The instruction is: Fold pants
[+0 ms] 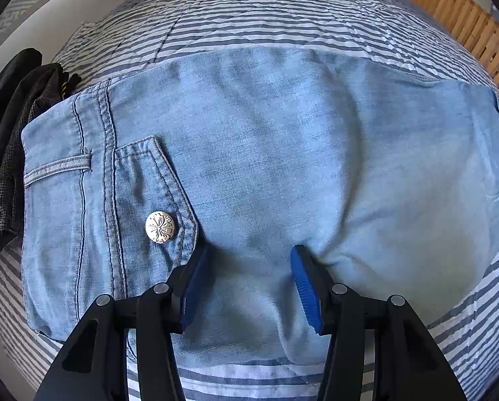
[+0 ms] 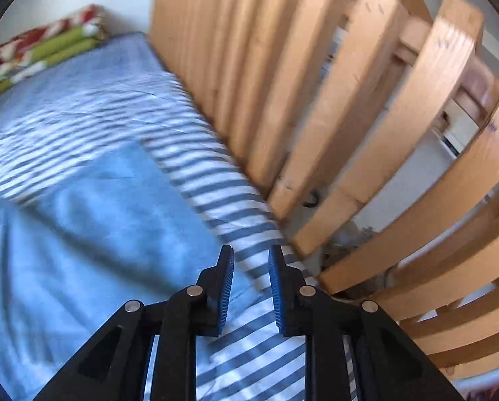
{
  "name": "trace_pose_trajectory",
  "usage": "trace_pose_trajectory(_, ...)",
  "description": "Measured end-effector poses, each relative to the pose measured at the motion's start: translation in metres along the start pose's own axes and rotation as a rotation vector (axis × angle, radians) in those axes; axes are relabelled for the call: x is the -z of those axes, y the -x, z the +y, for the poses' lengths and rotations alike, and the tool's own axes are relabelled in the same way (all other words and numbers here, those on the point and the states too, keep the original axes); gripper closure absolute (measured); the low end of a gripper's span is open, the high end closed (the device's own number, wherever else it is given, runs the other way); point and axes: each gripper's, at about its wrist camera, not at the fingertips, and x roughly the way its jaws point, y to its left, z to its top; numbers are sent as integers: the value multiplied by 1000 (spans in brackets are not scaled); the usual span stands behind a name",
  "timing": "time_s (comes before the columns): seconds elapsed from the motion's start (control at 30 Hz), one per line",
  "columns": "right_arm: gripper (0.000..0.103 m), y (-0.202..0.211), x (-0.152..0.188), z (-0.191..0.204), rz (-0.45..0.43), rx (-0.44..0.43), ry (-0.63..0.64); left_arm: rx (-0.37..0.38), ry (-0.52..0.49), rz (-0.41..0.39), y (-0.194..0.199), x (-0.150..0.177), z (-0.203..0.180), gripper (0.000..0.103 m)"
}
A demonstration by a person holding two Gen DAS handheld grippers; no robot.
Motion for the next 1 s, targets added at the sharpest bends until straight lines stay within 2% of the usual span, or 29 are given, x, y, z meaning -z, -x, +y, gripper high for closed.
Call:
trace_pose_trajectory(0.03,83,11,10,18,4,-122,66,2,3,-2,1,1,-1,49)
trace_pose_trajectory(0.07,78,18,18,33,7,-184,119,4,7,-4,2,2,-1,49)
trace_pose_trajectory(0.1,70,27,28,51,1,-242,176,5,9,-6,2,3,-1,49)
trace_pose_trajectory(0.2,47,42,53,99,1,-390,295,7,13,-9,2,3,0,49)
trace_pose_trajectory(0.27,47,38,61,128,22,-424,357,8,12,-7,2,2,0,49)
trace_pose_trajectory(0.43,47,5,65,170,64,-253,501,17,10,-5,2,2,2,49)
trace_pose_trajectory(0.47,52,1,64,169,71,-219,507,18,9,-6,1,2,2,49)
trace_pose_trajectory(0.5,71,-1,60,165,77,-216,496,20,7,-7,1,3,2,49)
trace_pose_trajectory(0.57,97,-2,43,151,99,-209,429,23,4,-7,1,2,3,49)
trace_pose_trajectory(0.67,97,8,10,123,56,-222,336,23,4,-8,0,2,3,49)
trace_pose_trajectory(0.77,96,6,-46,96,-30,-142,215,20,0,-10,0,1,2,48)
trace_pose_trajectory(0.8,86,-4,-71,87,-53,-74,163,23,8,-8,0,1,3,48)
trace_pose_trajectory(0.83,76,-18,-93,81,-52,35,146,22,13,-7,0,1,4,49)
trace_pose_trajectory(0.87,56,-29,-106,77,-38,123,139,19,16,-5,0,1,4,49)
trace_pose_trajectory(0.9,55,-35,-116,69,-26,192,118,12,11,-5,2,1,3,49)
trace_pose_trajectory(0.93,55,-35,-121,61,-24,206,93,5,0,-6,4,2,2,49)
trace_pose_trajectory(1.0,55,-22,-118,38,-44,132,18,0,-30,-31,15,2,-3,58)
